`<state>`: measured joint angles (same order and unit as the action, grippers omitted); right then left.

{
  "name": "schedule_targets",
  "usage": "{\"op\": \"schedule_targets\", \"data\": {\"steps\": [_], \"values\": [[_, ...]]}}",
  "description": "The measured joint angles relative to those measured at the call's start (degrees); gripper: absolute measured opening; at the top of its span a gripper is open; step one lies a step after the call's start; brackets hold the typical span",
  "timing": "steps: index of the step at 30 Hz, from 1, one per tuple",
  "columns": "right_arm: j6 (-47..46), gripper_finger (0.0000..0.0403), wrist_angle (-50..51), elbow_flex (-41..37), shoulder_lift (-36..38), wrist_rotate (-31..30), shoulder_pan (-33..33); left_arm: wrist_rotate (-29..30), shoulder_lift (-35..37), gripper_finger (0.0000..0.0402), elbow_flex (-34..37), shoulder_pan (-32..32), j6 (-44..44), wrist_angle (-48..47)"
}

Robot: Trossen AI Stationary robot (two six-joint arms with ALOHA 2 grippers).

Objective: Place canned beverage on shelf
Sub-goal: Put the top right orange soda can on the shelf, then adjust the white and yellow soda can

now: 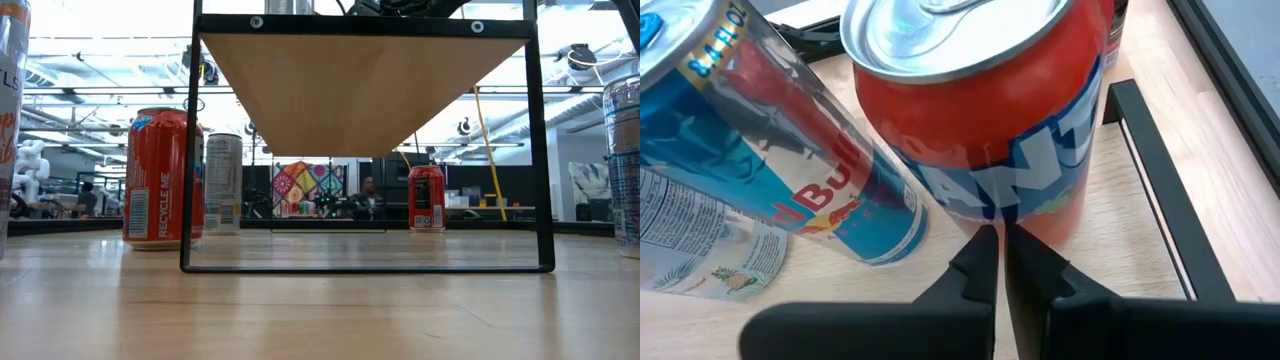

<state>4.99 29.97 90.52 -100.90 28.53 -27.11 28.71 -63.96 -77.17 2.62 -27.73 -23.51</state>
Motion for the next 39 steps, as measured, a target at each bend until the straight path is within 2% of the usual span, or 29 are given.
{"op": "schedule_targets", "data": {"steps": [11,21,27,39], "values": [[-0.68,0.0000,0.54,0.00,0.04,-0.14,-0.12,0.00,0.00,0.0398,0.00,0.00,-0.02,-0.02],[-3.50,0.0000,10.00,0.00,6.13,0.09,-1.19,-0.56,0.02,0.0398,0.00,0.00,-0.37,-1.64],[-5.52,0.0000,14.59,0.00,10.06,3.09,2.49,-1.79,0.02,0.0398,0.00,0.00,-0.44,-4.78],[-7.57,0.0000,17.92,0.00,10.45,2.31,12.33,-2.33,0.02,0.0398,0.00,-0.11,-1.77,-6.30]]}}
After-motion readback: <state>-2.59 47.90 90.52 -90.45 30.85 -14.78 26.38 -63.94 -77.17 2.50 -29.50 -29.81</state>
